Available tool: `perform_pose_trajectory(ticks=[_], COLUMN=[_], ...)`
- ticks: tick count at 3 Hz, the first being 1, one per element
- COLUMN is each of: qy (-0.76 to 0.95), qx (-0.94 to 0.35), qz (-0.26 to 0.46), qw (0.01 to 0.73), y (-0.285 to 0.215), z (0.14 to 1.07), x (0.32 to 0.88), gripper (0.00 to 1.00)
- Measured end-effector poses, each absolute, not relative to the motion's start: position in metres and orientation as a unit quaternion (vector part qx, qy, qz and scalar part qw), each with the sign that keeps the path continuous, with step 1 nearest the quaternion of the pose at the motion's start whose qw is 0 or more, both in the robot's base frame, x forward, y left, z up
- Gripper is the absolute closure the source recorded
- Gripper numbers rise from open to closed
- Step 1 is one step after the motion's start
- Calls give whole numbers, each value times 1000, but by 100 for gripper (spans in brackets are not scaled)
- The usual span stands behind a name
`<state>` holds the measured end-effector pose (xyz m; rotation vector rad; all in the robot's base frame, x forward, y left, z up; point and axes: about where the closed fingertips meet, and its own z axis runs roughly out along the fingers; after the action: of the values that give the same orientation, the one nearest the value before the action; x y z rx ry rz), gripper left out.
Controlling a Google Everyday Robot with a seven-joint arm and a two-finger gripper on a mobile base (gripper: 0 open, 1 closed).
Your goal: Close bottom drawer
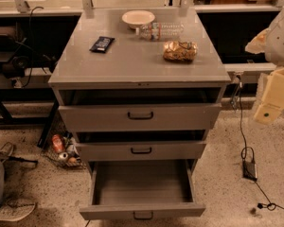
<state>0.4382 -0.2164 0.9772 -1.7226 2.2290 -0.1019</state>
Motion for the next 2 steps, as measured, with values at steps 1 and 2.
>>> perform_pose_trajectory(ticks=[1,2], qy=[780,789], qx=[-603,-596], qz=[-36,-16], qw=[161,150], y=[-216,-214], z=[977,945], x=[438,435], gripper=[0,0])
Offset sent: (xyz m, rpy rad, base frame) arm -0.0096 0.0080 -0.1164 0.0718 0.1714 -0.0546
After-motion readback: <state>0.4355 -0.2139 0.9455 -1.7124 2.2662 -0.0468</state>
